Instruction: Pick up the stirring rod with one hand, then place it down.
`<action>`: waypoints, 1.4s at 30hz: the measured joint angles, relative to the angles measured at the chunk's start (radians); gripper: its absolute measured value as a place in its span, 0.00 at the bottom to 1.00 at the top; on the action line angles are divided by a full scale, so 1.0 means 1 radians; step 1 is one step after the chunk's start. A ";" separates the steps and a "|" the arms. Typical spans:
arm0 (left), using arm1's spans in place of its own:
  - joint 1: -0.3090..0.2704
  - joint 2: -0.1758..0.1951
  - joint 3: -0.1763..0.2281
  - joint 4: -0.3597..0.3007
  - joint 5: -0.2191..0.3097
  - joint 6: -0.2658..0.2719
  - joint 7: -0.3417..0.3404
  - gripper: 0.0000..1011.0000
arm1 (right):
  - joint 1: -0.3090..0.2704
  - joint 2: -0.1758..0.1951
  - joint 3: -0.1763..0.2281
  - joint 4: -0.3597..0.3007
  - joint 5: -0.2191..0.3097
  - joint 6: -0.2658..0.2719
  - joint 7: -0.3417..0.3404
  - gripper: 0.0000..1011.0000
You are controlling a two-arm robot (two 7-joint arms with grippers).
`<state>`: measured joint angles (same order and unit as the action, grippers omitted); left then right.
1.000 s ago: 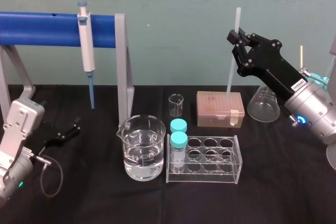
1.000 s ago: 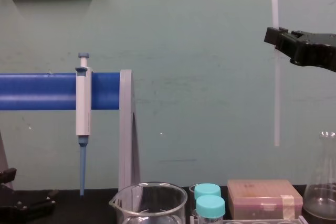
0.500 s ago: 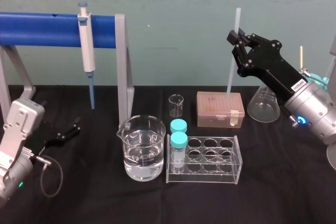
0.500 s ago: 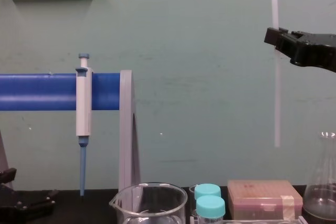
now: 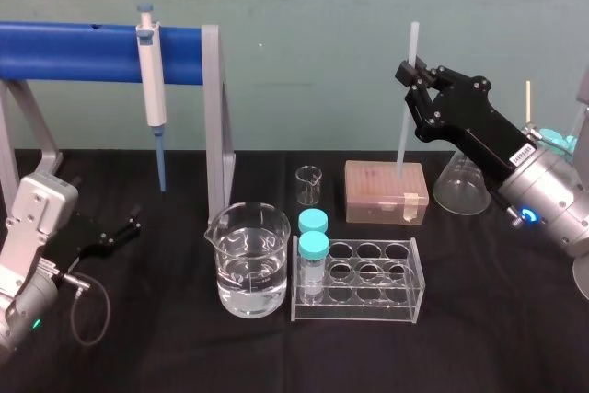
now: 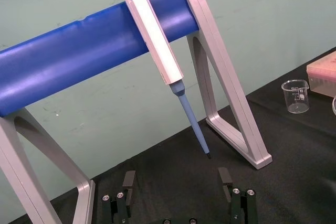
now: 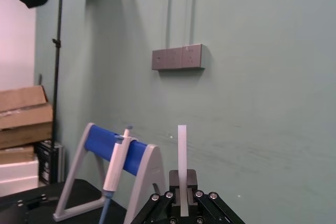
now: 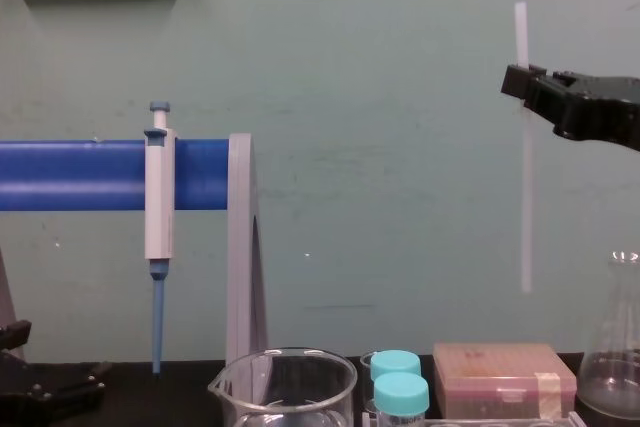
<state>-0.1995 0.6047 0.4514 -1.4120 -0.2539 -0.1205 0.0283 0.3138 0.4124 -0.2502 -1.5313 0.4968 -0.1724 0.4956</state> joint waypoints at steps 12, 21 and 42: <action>0.000 0.000 0.000 0.000 0.000 0.000 0.000 0.99 | 0.032 0.000 -0.041 0.163 0.152 -0.095 0.238 0.07; 0.000 0.000 0.000 0.000 0.000 0.000 0.000 0.99 | 0.044 0.001 -0.082 0.221 0.157 -0.097 0.255 0.07; 0.000 0.000 0.000 0.000 0.000 0.000 0.000 0.99 | 0.054 -0.011 -0.124 0.289 0.124 -0.063 0.214 0.07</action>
<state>-0.1995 0.6047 0.4514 -1.4120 -0.2539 -0.1205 0.0283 0.3678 0.4010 -0.3745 -1.2420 0.6206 -0.2350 0.7094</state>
